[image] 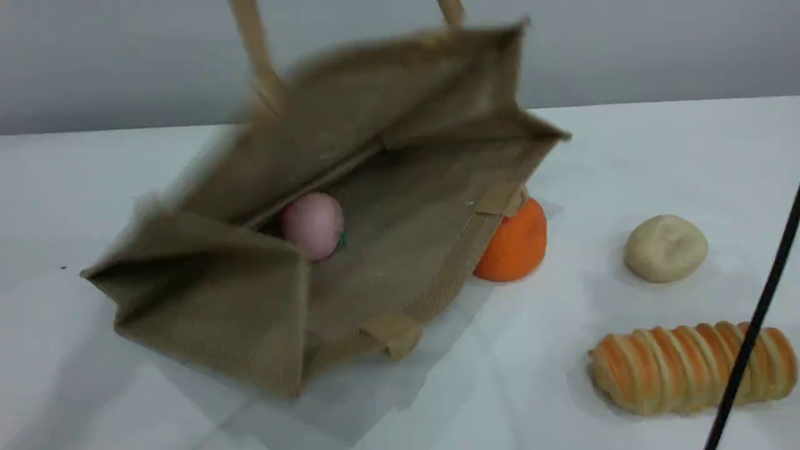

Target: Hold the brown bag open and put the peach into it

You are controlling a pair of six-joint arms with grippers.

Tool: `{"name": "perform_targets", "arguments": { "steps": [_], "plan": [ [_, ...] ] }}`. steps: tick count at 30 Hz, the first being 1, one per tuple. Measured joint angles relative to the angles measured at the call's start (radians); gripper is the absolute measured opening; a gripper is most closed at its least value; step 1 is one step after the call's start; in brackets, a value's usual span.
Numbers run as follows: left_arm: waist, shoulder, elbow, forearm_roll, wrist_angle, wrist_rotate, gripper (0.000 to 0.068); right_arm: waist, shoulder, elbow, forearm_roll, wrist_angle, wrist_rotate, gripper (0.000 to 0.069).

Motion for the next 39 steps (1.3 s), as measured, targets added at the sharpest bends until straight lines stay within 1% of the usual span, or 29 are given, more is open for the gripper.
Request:
{"name": "perform_targets", "arguments": {
  "steps": [2,3,5,6,7,9,12,14,18,21,22,25,32,36,39],
  "plan": [
    [0.0,0.0,-0.001,-0.001,0.0,0.0,0.0359,0.0,-0.012,0.0,-0.018,0.031,0.0,0.0576],
    [0.0,0.0,-0.001,-0.001,0.0,-0.005,0.0409,0.0,-0.021,-0.001,-0.031,0.044,0.0,0.0576],
    [0.002,-0.002,-0.001,0.0,0.0,-0.043,0.0519,0.0,-0.046,-0.011,-0.031,0.073,0.0,0.0576],
    [0.002,-0.006,-0.001,0.004,0.0,-0.072,0.0561,0.0,-0.059,-0.022,-0.031,0.087,0.0,0.0576],
    [0.002,-0.011,-0.001,0.012,0.0,-0.099,0.0589,0.0,-0.075,-0.033,-0.031,0.108,0.0,0.0576],
    [0.002,-0.032,-0.001,0.043,0.0,-0.14,0.0621,0.002,-0.111,-0.062,-0.031,0.163,0.0,0.0576],
    [0.002,-0.082,-0.001,0.119,0.001,-0.198,0.0618,0.002,-0.183,-0.101,-0.031,0.246,0.0,0.0576],
    [0.002,-0.128,-0.001,0.185,0.002,-0.24,0.06,0.002,-0.236,-0.117,-0.025,0.297,0.0,0.0576],
    [0.002,-0.233,-0.001,0.301,0.004,-0.357,0.0552,0.002,-0.371,-0.121,-0.013,0.366,-0.001,0.0576],
    [0.002,-0.318,0.012,0.372,0.004,-0.436,0.0538,0.002,-0.483,-0.121,0.003,0.43,-0.001,0.0576],
    [0.002,-0.351,0.029,0.381,0.004,-0.453,0.0536,0.002,-0.523,-0.121,0.007,0.455,-0.001,0.0576],
    [0.002,-0.451,0.106,0.396,0.004,-0.46,0.0536,0.002,-0.638,-0.121,0.018,0.513,-0.001,0.0576],
    [0.002,-0.733,0.392,0.396,0.003,-0.451,0.0535,0.002,-0.877,-0.12,0.041,0.607,-0.001,0.0576],
    [0.002,-0.93,0.59,0.397,0.001,-0.451,0.0535,0.002,-0.978,-0.119,0.054,0.605,-0.001,0.0576],
    [0.002,-1.09,0.735,0.396,0.002,-0.45,0.0535,0.002,-1.048,-0.088,0.054,0.6,-0.001,0.0576]
  ]
}}
